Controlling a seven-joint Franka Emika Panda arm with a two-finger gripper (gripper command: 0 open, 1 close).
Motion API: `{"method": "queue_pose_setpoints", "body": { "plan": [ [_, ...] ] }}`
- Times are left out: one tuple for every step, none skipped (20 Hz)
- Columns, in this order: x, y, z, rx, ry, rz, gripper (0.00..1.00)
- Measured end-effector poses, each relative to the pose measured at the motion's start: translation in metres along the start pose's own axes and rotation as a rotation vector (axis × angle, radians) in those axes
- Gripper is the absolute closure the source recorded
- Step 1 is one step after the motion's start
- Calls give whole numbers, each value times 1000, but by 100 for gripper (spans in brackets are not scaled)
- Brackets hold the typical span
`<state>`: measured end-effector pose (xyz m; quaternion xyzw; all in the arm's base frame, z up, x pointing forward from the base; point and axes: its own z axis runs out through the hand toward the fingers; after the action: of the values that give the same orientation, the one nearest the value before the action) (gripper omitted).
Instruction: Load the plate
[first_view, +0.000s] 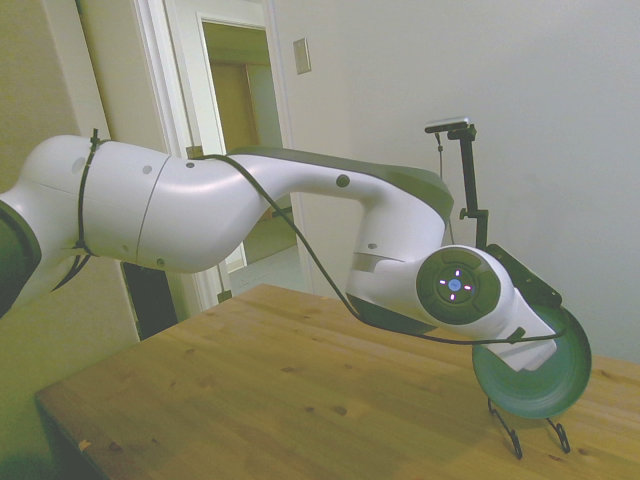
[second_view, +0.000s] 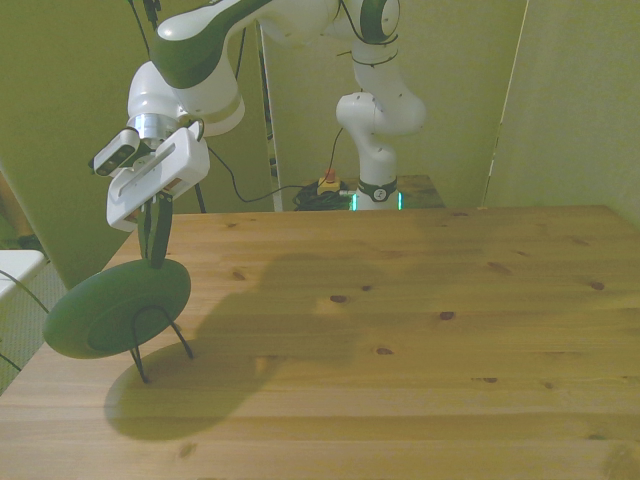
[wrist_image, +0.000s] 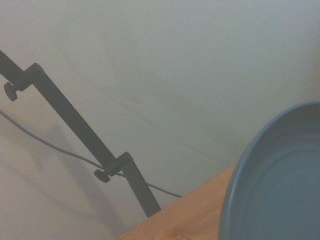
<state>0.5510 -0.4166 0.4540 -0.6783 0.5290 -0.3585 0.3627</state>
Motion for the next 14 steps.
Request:
{"method": "queue_pose_setpoints", "body": {
  "plan": [
    [0,0,0,0,1,0,0],
    [0,0,0,0,1,0,0],
    [0,0,0,0,1,0,0],
    [0,0,0,0,1,0,0],
    [0,0,0,1,1,0,0],
    [0,0,0,1,1,0,0],
    [0,0,0,0,2,1,0],
    [0,0,0,1,2,1,0],
    [0,0,-1,1,2,1,0],
    [0,0,-1,1,2,1,0],
    [0,0,-1,1,2,1,0],
    [1,0,-1,1,3,1,0],
    [1,-1,-1,2,3,0,0],
    [1,-1,-2,2,4,0,0]
  ]
}}
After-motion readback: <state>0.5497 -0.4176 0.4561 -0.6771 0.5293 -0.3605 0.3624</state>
